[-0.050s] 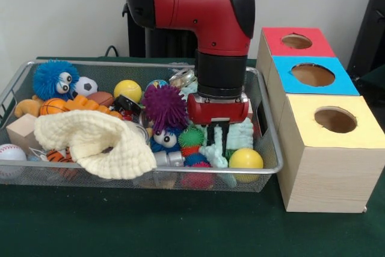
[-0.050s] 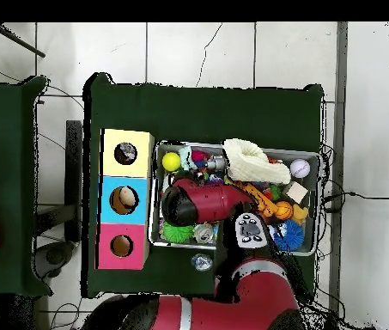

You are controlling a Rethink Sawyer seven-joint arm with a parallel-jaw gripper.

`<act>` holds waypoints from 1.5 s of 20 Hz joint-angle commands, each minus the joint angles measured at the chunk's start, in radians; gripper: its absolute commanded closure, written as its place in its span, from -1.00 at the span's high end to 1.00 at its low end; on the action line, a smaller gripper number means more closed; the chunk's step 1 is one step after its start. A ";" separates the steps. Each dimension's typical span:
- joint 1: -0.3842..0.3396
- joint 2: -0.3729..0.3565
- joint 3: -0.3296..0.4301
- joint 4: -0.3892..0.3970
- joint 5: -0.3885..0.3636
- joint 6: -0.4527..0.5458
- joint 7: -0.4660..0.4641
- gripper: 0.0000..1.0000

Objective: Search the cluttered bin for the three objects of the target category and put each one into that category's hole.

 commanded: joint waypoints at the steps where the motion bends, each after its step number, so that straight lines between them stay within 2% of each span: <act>1: -0.135 -0.167 0.173 0.129 -0.021 0.293 -0.109 -1.00; 4: -0.197 -0.263 0.230 0.146 -0.005 0.439 -0.207 -1.00; 8: -0.289 -0.366 0.308 0.131 -0.011 0.633 -0.373 -1.00; 13: -0.423 -0.385 0.423 0.074 -0.084 0.741 -0.582 -1.00; 16: -0.469 -0.378 0.464 0.024 -0.146 0.787 -0.687 -1.00; 21: -0.515 -0.352 0.511 -0.014 -0.197 0.820 -0.751 -1.00; 27: -0.526 -0.329 0.525 -0.031 -0.213 0.825 -0.771 -1.00; 29: -0.520 -0.325 0.518 -0.033 -0.213 0.822 -0.751 -1.00; 30: -0.522 -0.325 0.514 -0.023 -0.200 0.810 -0.717 1.00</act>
